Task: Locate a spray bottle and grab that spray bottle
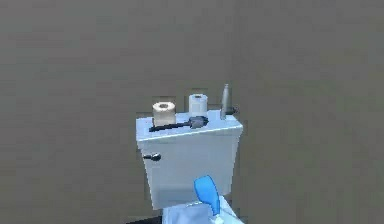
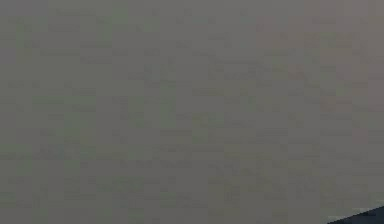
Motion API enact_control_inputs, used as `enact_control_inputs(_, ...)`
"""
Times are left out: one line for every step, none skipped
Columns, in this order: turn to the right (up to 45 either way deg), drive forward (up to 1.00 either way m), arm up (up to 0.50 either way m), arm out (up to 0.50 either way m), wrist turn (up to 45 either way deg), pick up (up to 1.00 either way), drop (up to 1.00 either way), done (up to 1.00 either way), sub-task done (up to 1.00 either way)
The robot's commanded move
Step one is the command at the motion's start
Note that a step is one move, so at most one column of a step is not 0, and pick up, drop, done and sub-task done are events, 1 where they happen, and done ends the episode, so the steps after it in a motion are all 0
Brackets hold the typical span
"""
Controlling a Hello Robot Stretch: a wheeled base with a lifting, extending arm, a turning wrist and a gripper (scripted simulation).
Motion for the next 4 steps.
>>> enact_control_inputs(-45.0, 0.00, 0.00, 0.00, 0.0, 0.00, 0.00, 0.00, 0.00)
enact_control_inputs(-36.0, 0.00, 0.00, 0.00, 0.0, 0.00, 0.00, 0.00, 0.00)
enact_control_inputs(0.0, 0.00, 0.50, 0.00, 0.0, 0.00, 0.00, 0.00, 0.00)
enact_control_inputs(0.0, 0.00, 0.14, 0.00, 0.0, 0.00, 0.00, 0.00, 0.00)
